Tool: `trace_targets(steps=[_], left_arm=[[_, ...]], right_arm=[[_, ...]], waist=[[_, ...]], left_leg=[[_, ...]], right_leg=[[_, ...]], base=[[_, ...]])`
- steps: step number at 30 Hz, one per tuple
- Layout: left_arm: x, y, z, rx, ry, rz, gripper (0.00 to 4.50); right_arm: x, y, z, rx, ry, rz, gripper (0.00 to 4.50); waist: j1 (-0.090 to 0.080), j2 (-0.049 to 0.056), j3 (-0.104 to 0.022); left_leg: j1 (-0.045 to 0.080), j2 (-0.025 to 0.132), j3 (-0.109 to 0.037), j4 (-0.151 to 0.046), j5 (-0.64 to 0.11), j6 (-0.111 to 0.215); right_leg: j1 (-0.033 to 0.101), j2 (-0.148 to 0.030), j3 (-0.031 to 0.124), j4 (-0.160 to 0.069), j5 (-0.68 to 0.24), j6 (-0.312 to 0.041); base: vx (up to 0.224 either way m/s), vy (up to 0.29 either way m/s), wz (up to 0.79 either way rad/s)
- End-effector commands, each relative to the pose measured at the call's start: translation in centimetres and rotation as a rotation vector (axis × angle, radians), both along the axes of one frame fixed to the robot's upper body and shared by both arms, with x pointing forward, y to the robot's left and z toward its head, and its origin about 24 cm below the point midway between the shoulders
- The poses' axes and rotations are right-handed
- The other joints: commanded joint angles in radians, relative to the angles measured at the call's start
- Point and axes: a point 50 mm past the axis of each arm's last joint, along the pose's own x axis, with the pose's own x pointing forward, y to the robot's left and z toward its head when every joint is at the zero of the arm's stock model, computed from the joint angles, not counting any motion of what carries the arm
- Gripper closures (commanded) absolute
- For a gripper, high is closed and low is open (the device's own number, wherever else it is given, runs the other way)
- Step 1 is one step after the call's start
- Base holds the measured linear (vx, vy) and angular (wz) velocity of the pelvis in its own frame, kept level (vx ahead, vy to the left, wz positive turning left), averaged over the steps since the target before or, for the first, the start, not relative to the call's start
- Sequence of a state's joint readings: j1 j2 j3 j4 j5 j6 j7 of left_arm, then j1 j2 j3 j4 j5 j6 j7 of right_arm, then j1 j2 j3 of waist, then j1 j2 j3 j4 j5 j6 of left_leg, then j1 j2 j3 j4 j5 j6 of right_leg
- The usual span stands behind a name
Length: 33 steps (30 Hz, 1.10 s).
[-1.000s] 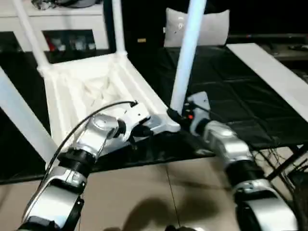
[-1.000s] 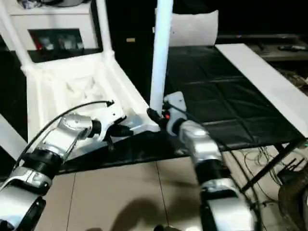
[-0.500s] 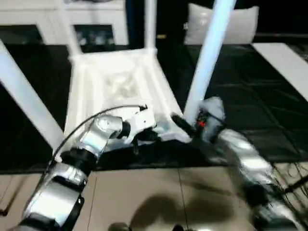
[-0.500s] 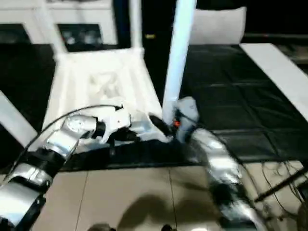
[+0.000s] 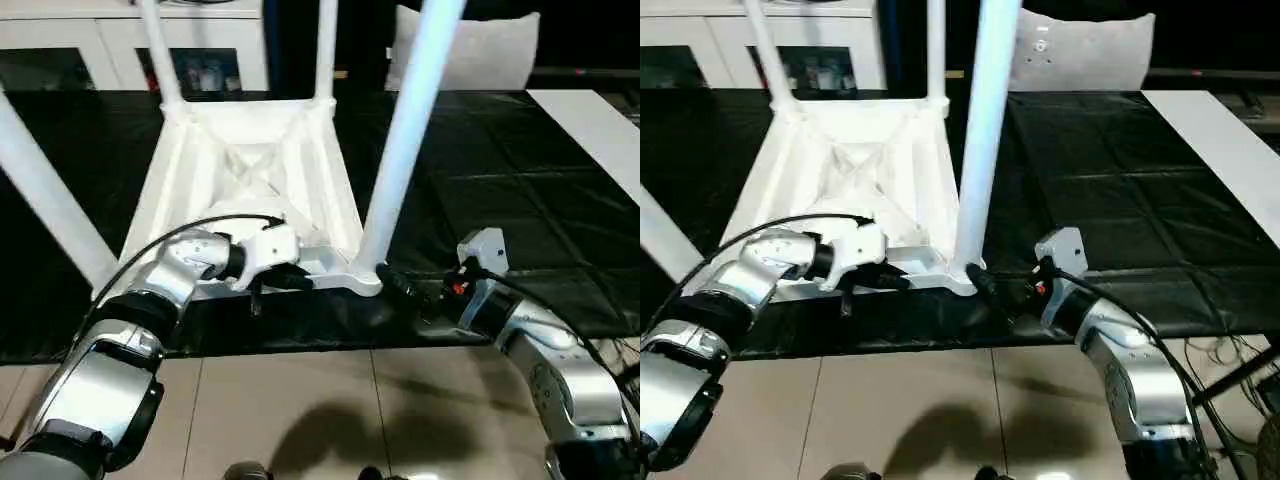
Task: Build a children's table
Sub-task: Rotate leg to tighten
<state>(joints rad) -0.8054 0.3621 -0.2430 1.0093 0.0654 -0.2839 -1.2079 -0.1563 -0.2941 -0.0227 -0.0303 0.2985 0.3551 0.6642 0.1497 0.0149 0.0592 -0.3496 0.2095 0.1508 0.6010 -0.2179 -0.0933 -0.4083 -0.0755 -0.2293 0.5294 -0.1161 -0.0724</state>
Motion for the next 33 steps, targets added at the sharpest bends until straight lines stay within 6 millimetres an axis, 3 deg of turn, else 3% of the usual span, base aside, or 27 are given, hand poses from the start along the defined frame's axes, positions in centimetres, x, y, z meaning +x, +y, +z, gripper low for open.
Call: trace_targets(steps=[1, 2, 4, 6, 7, 8, 9, 10, 13, 17, 18, 19, 20, 21, 22, 23, 24, 25, 26, 27, 28, 29, 30, 31, 32, 33], left_arm=[[0.5, -0.5, 3.5, -0.244, -0.079, -0.011, 3.89], [0.4, -0.5, 3.5, -0.25, -0.078, -0.011, 3.67], [0.0, -0.5, 3.7, -0.36, -0.107, 0.027, 3.63], [-0.2, -0.4, 3.8, -0.403, -0.113, 0.057, 3.54], [-0.8, -0.2, 3.6, -0.481, -0.115, 0.186, 3.39], [-0.8, -0.2, 3.6, -0.481, -0.115, 0.186, 3.25], [-1.4, 0.0, 3.4, -0.528, -0.124, 0.315, 3.18], [-2.2, 0.2, 3.3, -0.559, -0.144, 0.437, 3.17], [-3.2, 0.5, 3.2, -0.6, -0.138, 0.542, 2.81], [-5.0, 1.7, 2.9, -0.666, -0.171, 0.731, 2.5], [-6.5, 2.6, 2.1, -0.667, -0.195, 0.852, 2.5], [-7.0, 2.8, 1.8, -0.663, -0.201, 0.884, 2.5], [-7.0, 2.8, 1.8, -0.663, -0.201, 0.884, 2.5], [-8.4, 2.5, 1.5, -0.613, -0.204, 0.874, 2.5], [-9.0, 2.3, 1.3, -0.583, -0.189, 0.878, 2.5], [-9.2, 2.4, 1.3, -0.578, -0.187, 0.883, 2.5], [-9.2, 2.4, 1.4, -0.595, -0.181, 0.883, 2.5], [-9.2, 2.5, 1.5, -0.612, -0.168, 0.881, 2.5], [-9.2, 2.5, 1.6, -0.618, -0.163, 0.882, 2.5], [-9.4, 2.4, 1.8, -0.603, -0.156, 0.867, 2.5], [-9.5, 2.3, 1.8, -0.583, -0.156, 0.86, 2.5], [-9.6, 2.3, 1.7, -0.555, -0.162, 0.857, 2.5], [-9.7, 2.2, 1.7, -0.541, -0.165, 0.857, 2.5], [-9.8, 2.2, 1.6, -0.532, -0.168, 0.875, 2.5], [-10.0, 2.2, 1.6, -0.531, -0.167, 0.888, 2.5], [-10.0, 2.2, 1.6, -0.531, -0.167, 0.888, 2.5]], right_arm=[[0.1, 0.4, 0.7, 0.018, 0.018, -0.052, 0.0], [0.0, 0.4, 0.7, 0.02, 0.019, -0.054, 0.0], [-0.4, 0.9, 1.0, 0.035, 0.024, -0.057, 0.0], [-0.6, 1.1, 1.0, 0.044, 0.03, -0.057, 0.0], [-1.0, 1.4, 1.1, 0.046, 0.027, -0.064, 0.0], [-1.0, 1.4, 1.1, 0.046, 0.027, -0.064, 0.0], [-1.1, 1.4, 1.0, 0.038, 0.024, -0.089, 0.0], [-1.2, 1.4, 0.9, 0.03, 0.015, -0.108, 0.0], [-1.2, 1.4, 0.9, 0.035, -0.001, -0.131, 0.0], [-1.4, 1.4, 1.0, 0.064, -0.002, -0.168, 0.0], [-1.6, 1.8, 1.1, 0.081, -0.023, -0.156, 0.0], [-1.7, 1.9, 1.1, 0.088, -0.026, -0.151, 0.0], [-1.7, 1.9, 1.1, 0.088, -0.026, -0.151, 0.0], [-1.9, 2.2, 0.9, 0.076, -0.027, -0.128, 0.0], [-2.0, 2.3, 0.7, 0.06, -0.022, -0.115, 0.0], [-2.0, 2.3, 0.8, 0.061, -0.024, -0.114, 0.0], [-1.9, 2.3, 0.8, 0.067, -0.025, -0.113, 0.0], [-1.8, 2.2, 0.9, 0.069, -0.026, -0.113, 0.0], [-1.8, 2.2, 0.9, 0.069, -0.026, -0.113, 0.0], [-1.8, 2.2, 0.9, 0.068, -0.026, -0.113, 0.0], [-1.7, 2.2, 0.9, 0.066, -0.027, -0.113, 0.0], [-1.7, 2.2, 0.9, 0.063, -0.028, -0.113, 0.0], [-1.7, 2.2, 0.9, 0.06, -0.029, -0.111, 0.0], [-1.7, 2.3, 0.8, 0.056, -0.03, -0.11, 0.0], [-1.7, 2.4, 0.8, 0.054, -0.031, -0.109, 0.0], [-1.7, 2.4, 0.8, 0.054, -0.031, -0.109, 0.0]], waist=[[-0.002, -0.006, -0.093], [-0.001, -0.005, -0.093], [-0.005, -0.002, -0.087], [-0.007, -0.002, -0.086], [-0.01, 0.002, -0.088], [-0.013, 0.002, -0.09], [-0.016, 0.01, -0.095], [-0.021, 0.01, -0.089], [-0.027, 0.007, -0.084], [-0.05, 0.007, -0.07], [-0.06, 0.003, -0.067], [-0.075, 0.013, -0.06], [-0.072, 0.016, -0.06], [-0.063, 0.018, -0.059], [-0.063, -0.003, -0.04], [-0.069, -0.04, -0.035], [-0.058, -0.04, -0.027], [-0.052, -0.036, -0.047], [-0.05, -0.03, -0.049], [-0.058, -0.018, -0.061], [-0.061, -0.004, -0.062], [-0.071, 0.017, -0.058], [-0.06, 0.028, -0.045], [-0.054, -0.005, -0.024], [-0.049, -0.024, -0.017], [-0.055, -0.038, 0.009]], left_leg=[[0.001, 0.04, -0.005, -0.064, -0.08, 0.052], [0.002, 0.041, -0.006, -0.063, -0.079, 0.05], [0.006, 0.04, -0.006, -0.065, -0.097, 0.046], [0.003, 0.037, -0.004, -0.065, -0.087, 0.048], [0.002, 0.042, -0.006, -0.065, -0.088, 0.046], [0.002, 0.044, -0.004, -0.065, -0.085, 0.044], [0.0, 0.049, -0.007, -0.064, -0.081, 0.039], [0.0, 0.05, -0.006, -0.065, -0.088, 0.05], [0.006, 0.029, 0.005, -0.06, -0.129, 0.06], [0.02, 0.038, 0.001, -0.058, -0.231, 0.069], [0.024, 0.052, -0.006, -0.061, -0.283, 0.069], [0.011, 0.096, -0.028, -0.09, -0.368, 0.08], [0.006, 0.133, -0.047, -0.115, -0.42, 0.085], [0.022, 0.185, -0.067, -0.151, -0.5, 0.064], [0.035, 0.105, -0.029, -0.121, -0.541, 0.017], [0.045, 0.02, 0.0, -0.063, -0.468, 0.009], [0.079, -0.045, 0.029, 0.011, -0.353, 0.021], [0.043, -0.044, 0.024, 0.004, -0.219, 0.071], [0.042, -0.031, 0.021, -0.01, -0.221, 0.071], [0.039, -0.003, 0.007, -0.029, -0.239, 0.069], [0.043, 0.023, -0.003, -0.039, -0.264, 0.074], [0.017, 0.117, -0.049, -0.097, -0.389, 0.09], [-0.005, 0.182, -0.076, -0.156, -0.516, 0.085], [0.033, 0.152, -0.02, -0.184, -0.738, 0.028], [0.052, 0.098, -0.008, -0.137, -0.741, -0.002], [0.179, -0.059, 0.046, 0.119, -0.42, -0.014]], right_leg=[[0.085, -0.098, 0.065, -0.075, -0.381, 0.146], [0.083, -0.1, 0.066, -0.072, -0.376, 0.133], [0.081, -0.104, 0.07, -0.072, -0.399, 0.112], [0.081, -0.102, 0.071, -0.071, -0.395, 0.111], [0.083, -0.104, 0.072, -0.066, -0.383, 0.107], [0.084, -0.104, 0.073, -0.064, -0.377, 0.106], [0.087, -0.103, 0.074, -0.055, -0.352, 0.097], [0.083, -0.098, 0.071, -0.064, -0.356, 0.094], [0.08, -0.086, 0.058, -0.086, -0.443, 0.127], [0.076, -0.072, 0.033, -0.119, -0.548, 0.179], [0.083, -0.072, 0.022, -0.123, -0.574, 0.193], [0.101, -0.072, 0.042, -0.091, -0.567, 0.186], [0.112, -0.074, 0.07, -0.042, -0.522, 0.17], [0.099, -0.095, 0.146, 0.058, -0.355, 0.091], [0.065, -0.103, 0.173, -0.003, -0.426, 0.048], [0.039, -0.099, 0.151, -0.07, -0.666, 0.114], [-0.01, -0.099, 0.122, -0.128, -0.904, 0.189], [0.043, -0.105, 0.104, -0.124, -0.986, 0.251], [0.043, -0.087, 0.086, -0.13, -0.926, 0.263], [0.055, -0.058, 0.058, -0.127, -0.762, 0.263], [0.063, -0.056, 0.053, -0.125, -0.685, 0.235], [0.106, -0.059, 0.07, -0.043, -0.504, 0.16], [0.126, -0.06, 0.106, 0.071, -0.392, 0.11], [0.072, -0.054, 0.176, 0.158, -0.258, 0.024], [0.053, -0.054, 0.195, 0.086, -0.502, 0.055], [-0.126, -0.085, 0.144, -0.168, -1.207, 0.199]], base=[[0.0, 0.0, 0.0], [0.0, 0.0, 0.0], [0.0, 0.0, 0.0], [0.0, 0.0, 0.0], [0.0, 0.0, 0.0], [0.0, 0.0, 0.0], [0.0, 0.0, 0.0], [0.0, 0.0, 0.0], [0.0, 0.0, 0.0], [0.0, 0.0, 0.0], [0.0, 0.0, 0.0], [0.0, 0.0, 0.0], [0.0, 0.0, 0.0], [0.0, 0.0, 0.0], [0.0, 0.0, 0.0], [-0.013, -0.053, 0.11], [0.0, 0.0, 0.0], [0.0, 0.0, 0.0], [0.0, 0.0, 0.0], [0.0, 0.0, 0.0], [0.0, 0.0, 0.0], [-0.064, 0.01, -0.03], [-0.061, -0.011, -0.01], [-0.061, -0.011, -0.01], [0.0, 0.0, 0.0], [0.062, 0.001, -0.06]])
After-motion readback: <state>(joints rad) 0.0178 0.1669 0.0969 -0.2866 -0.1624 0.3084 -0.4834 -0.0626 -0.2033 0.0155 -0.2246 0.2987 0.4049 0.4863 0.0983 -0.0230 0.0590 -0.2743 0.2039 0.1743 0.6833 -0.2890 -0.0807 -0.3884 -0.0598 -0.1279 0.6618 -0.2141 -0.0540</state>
